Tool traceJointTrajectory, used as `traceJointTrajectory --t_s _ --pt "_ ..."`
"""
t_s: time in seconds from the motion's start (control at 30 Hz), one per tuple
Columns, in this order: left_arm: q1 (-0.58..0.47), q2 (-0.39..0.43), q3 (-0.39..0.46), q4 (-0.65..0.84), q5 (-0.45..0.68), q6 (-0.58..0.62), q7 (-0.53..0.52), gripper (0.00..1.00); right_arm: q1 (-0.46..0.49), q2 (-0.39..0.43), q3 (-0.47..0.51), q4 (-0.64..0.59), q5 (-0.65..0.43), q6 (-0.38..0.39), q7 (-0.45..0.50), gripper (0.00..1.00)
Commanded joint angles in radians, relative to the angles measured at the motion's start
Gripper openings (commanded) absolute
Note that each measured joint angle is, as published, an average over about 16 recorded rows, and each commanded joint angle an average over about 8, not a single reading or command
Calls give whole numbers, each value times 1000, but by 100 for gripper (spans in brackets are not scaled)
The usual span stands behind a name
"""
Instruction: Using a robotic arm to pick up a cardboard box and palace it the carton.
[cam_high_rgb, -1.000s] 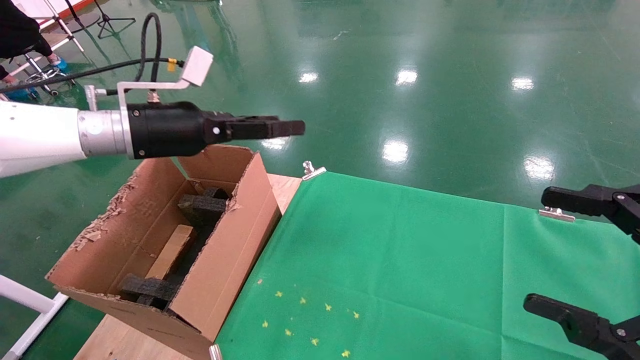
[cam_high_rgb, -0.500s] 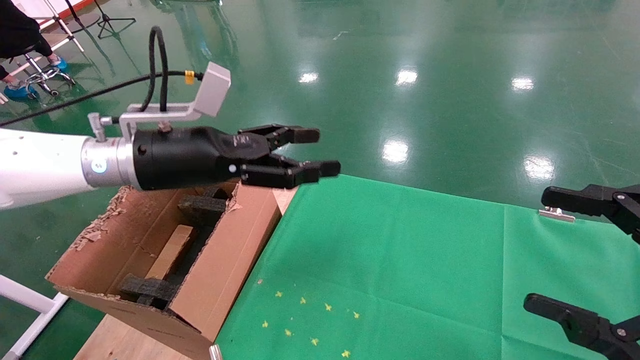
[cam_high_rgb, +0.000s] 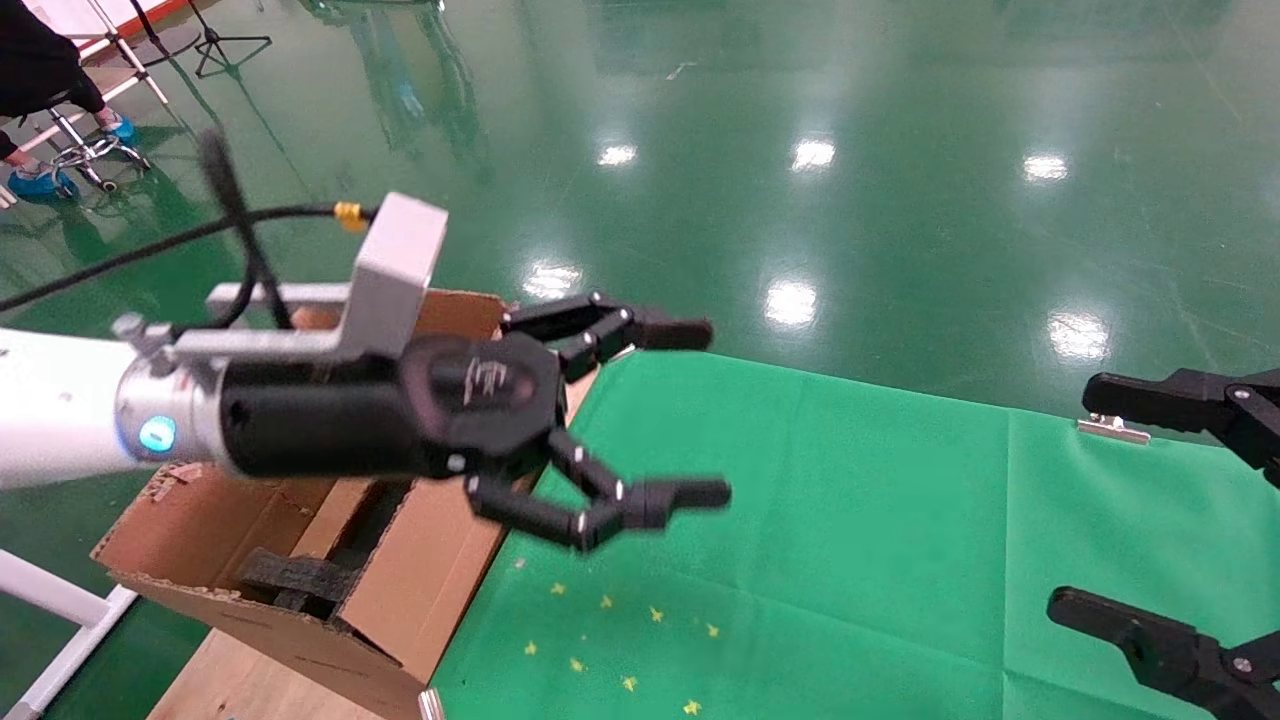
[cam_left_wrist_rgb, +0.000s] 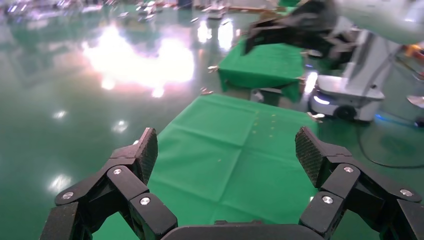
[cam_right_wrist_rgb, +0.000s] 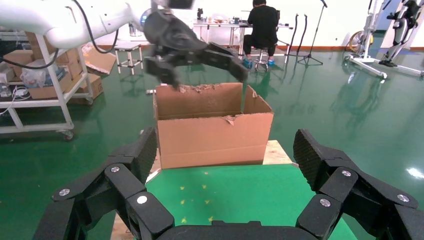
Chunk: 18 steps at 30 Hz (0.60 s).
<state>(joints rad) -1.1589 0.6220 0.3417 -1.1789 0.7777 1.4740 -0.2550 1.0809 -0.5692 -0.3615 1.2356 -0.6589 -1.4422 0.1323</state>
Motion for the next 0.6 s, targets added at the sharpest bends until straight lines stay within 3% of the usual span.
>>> traceJointTrajectory --t_s 0.03,0.27,0.6 --pt "34 -4 -25 -42 -19 9 27 100 0 0 0 0 0 0 0 100" --pt "104 -13 -76 -131 -58 27 76 100 0 0 0 0 0 0 0 100" --pt "100 -14 -74 -125 -58 27 73 100 0 0 0 0 0 0 0 100"
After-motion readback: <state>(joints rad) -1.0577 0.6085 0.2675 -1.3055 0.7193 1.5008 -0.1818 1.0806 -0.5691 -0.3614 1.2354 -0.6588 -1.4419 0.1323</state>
